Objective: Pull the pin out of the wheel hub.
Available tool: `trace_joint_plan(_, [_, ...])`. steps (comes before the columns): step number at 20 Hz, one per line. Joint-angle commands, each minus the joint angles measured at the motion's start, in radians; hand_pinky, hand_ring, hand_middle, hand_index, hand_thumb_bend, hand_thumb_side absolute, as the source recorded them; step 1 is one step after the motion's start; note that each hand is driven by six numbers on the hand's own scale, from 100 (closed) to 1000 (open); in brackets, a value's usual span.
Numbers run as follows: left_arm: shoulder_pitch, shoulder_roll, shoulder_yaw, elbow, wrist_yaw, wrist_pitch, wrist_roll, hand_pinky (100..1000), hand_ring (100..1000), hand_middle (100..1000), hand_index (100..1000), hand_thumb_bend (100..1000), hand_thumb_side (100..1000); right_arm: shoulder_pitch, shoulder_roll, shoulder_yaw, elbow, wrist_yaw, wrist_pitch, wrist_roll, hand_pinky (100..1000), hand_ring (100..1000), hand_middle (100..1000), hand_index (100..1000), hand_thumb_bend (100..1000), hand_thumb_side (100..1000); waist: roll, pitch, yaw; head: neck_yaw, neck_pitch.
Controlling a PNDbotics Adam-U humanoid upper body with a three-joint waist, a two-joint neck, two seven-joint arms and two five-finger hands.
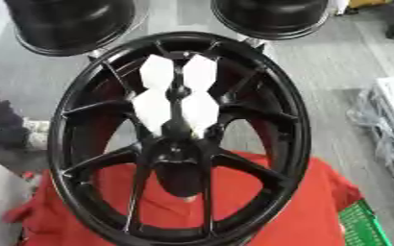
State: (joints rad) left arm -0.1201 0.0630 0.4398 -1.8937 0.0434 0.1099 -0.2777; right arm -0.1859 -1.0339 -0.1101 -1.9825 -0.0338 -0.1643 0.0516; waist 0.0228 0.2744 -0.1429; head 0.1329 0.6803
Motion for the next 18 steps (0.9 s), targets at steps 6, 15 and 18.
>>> trace_joint_plan(6, [0.000,0.029,-0.009,-0.014,0.007,-0.003,-0.013,846,876,923,957,331,960,-0.108,-0.073,0.066,-0.017,-0.031,0.002,0.124,631,706,698,850,100,223,-0.004,-0.020,0.003,-0.016,-0.015])
trace_joint_plan(15, [-0.004,0.033,-0.041,-0.010,0.013,-0.019,-0.047,844,875,925,957,325,952,-0.255,-0.071,0.209,-0.017,0.042,-0.074,0.222,620,637,754,884,100,201,-0.005,-0.015,0.063,-0.085,-0.021])
trace_joint_plan(18, [-0.002,0.034,-0.043,-0.009,0.014,-0.023,-0.051,844,875,926,957,324,950,-0.326,-0.037,0.280,-0.017,0.076,-0.073,0.265,621,635,760,888,100,202,-0.004,-0.016,0.066,-0.089,-0.022])
